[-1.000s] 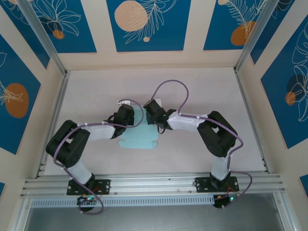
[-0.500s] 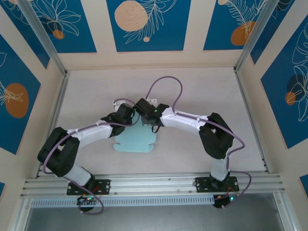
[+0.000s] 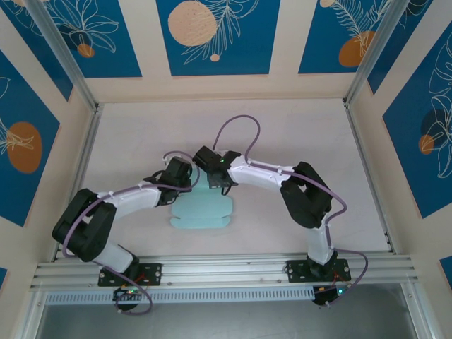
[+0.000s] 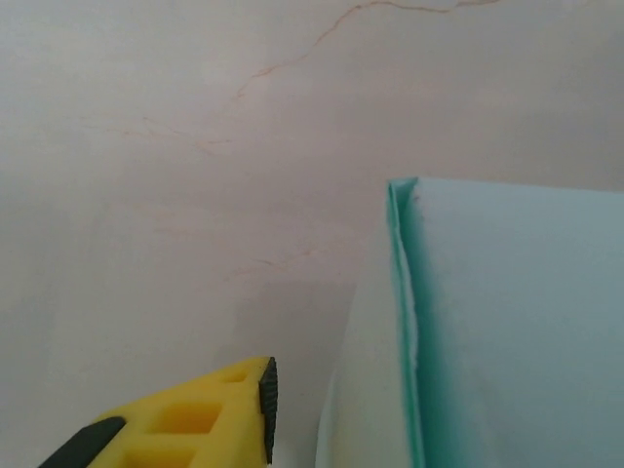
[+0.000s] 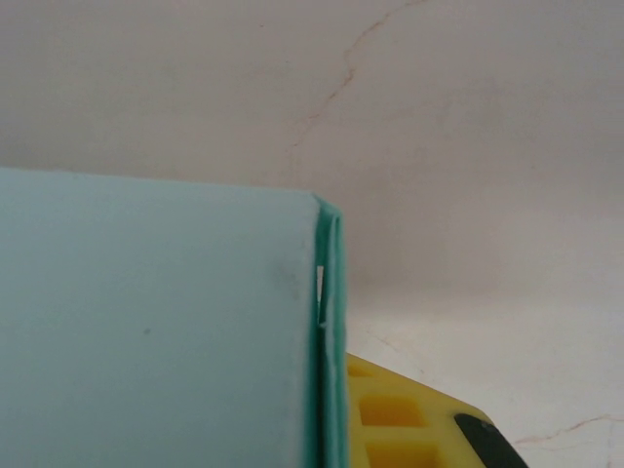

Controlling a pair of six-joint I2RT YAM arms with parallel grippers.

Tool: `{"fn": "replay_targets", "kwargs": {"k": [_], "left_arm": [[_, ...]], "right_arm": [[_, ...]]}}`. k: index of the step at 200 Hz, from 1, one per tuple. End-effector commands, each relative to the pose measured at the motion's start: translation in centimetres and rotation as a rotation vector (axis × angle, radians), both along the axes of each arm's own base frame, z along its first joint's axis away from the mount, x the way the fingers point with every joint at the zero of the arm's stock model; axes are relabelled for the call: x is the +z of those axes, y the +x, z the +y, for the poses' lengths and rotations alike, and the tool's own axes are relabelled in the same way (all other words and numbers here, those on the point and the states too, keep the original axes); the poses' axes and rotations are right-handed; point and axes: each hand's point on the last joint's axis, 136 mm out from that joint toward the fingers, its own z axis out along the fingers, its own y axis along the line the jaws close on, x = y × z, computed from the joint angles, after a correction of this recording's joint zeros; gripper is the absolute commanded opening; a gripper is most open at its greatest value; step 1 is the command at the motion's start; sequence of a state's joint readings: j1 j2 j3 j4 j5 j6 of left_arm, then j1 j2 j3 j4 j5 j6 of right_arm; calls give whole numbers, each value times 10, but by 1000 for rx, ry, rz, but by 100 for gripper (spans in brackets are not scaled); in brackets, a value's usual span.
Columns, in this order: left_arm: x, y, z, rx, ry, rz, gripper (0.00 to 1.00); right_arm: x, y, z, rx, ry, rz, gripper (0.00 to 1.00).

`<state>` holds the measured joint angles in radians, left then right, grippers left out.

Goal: Fold the paper box

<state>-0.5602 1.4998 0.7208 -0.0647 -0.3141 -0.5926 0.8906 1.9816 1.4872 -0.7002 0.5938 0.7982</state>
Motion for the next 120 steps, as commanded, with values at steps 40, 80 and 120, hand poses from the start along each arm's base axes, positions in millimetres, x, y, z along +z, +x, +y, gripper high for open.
{"fn": "replay_targets", "kwargs": {"k": [40,80,120], "left_arm": [[32,-6,-16,-85,-119,-34,42],[29,-19,-2,-50,-85,-1,43],[12,-34,13,-3,-39,42,41]], "right_arm": [[-20,-10,-14,-9,-80,99,7],[-18,-8,-13,-11,-73,95,7],[-18,-7,-9,-9,-53,96,7]]}}
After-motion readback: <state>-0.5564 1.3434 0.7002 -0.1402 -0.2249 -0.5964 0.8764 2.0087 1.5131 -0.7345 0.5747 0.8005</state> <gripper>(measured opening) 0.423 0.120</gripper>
